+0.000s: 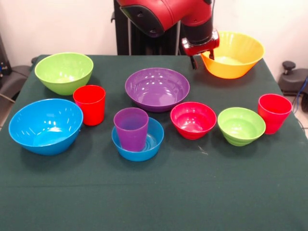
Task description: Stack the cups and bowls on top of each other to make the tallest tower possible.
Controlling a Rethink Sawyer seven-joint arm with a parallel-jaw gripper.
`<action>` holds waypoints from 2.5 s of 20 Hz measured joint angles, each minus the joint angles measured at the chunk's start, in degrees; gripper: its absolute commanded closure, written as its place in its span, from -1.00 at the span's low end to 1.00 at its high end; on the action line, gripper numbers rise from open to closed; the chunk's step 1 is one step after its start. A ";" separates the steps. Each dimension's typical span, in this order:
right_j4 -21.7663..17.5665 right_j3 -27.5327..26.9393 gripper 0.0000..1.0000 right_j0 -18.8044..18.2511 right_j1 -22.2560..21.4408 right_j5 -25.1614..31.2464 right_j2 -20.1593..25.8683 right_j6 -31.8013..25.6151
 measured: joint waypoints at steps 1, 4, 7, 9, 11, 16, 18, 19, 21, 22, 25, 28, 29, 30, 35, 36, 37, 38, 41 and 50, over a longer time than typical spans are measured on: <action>-0.19 0.00 -1.00 -0.01 0.18 0.01 0.00 -0.28; -0.79 0.01 -1.00 -0.01 0.89 0.51 0.02 -1.30; -0.82 0.02 -1.00 -0.02 1.43 1.86 0.20 -2.15; -0.82 0.02 -1.00 0.02 1.89 3.27 0.27 -2.94; -0.83 0.02 -1.00 0.09 2.32 4.50 0.29 -3.64; -0.89 0.05 -1.00 0.21 2.50 5.03 0.33 -3.99; -1.27 0.05 -1.00 0.32 2.46 5.04 0.32 -3.99; -1.55 0.06 -1.00 0.38 2.41 5.04 0.33 -3.99; -2.06 0.06 -1.00 0.52 2.33 5.04 0.33 -3.99; -2.65 0.05 -1.00 0.62 2.28 5.03 0.33 -3.99; -3.38 0.06 -1.00 0.69 2.24 5.02 0.33 -3.99; -3.68 0.06 -1.00 0.83 2.21 5.02 0.32 -3.99; -3.67 0.05 -1.00 0.90 2.21 5.02 0.33 -3.99; -3.68 0.06 -1.00 0.97 2.21 5.02 0.32 -3.99; -3.68 0.05 -1.00 1.27 2.21 5.02 0.33 -3.99; -3.68 0.06 -1.00 1.29 2.21 5.02 0.33 -3.99; -3.68 0.05 -1.00 1.32 2.21 5.02 0.33 -3.99; -3.68 0.05 -1.00 1.34 2.20 5.02 0.33 -3.99; -3.68 0.05 -1.00 1.34 2.20 5.02 0.33 -3.99; -3.68 0.05 -1.00 1.93 2.19 5.02 0.33 -3.99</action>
